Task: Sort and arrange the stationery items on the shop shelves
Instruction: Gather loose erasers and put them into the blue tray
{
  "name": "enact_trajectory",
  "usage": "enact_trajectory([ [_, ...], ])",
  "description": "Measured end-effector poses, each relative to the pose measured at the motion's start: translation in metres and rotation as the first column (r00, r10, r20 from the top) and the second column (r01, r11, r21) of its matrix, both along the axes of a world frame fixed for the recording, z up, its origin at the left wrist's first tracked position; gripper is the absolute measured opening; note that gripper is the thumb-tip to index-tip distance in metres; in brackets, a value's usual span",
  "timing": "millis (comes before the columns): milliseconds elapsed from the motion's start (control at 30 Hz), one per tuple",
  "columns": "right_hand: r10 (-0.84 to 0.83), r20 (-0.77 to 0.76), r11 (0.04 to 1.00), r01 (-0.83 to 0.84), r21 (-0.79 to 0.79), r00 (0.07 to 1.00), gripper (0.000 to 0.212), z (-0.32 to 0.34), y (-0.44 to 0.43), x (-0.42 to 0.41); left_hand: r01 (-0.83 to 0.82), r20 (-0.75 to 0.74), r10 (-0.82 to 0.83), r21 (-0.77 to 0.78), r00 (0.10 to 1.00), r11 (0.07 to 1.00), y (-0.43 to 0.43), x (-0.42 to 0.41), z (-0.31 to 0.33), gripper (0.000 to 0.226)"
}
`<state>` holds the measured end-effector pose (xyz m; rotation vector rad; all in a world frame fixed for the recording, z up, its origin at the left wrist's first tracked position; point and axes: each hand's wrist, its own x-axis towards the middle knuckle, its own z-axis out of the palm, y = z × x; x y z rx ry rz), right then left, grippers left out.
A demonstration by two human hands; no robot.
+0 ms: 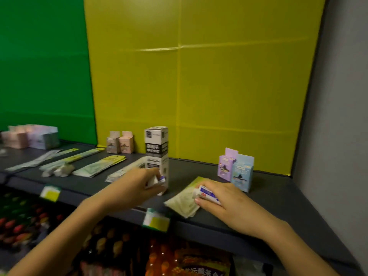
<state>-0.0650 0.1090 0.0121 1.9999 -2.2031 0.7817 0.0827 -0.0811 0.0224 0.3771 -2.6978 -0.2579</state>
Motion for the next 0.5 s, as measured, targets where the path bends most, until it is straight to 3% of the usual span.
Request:
enact_trajectory([
  [233, 0.211, -0.031, 0.977, -0.212, -0.025, 0.977, 0.017, -0.006, -0.110, 0.083, -0.365, 0.009, 0.365, 0.015, 0.931, 0.931, -0.083, 0.147, -0.023, 0.017],
  [500, 0.340, -0.017, 0.940, -0.340, -0.013, 0.940, 0.020, -0.019, -0.243, 0.200, -0.566, 0.078, 0.562, 0.043, 0.824, 0.824, -0.155, 0.309, -0.029, 0.027],
])
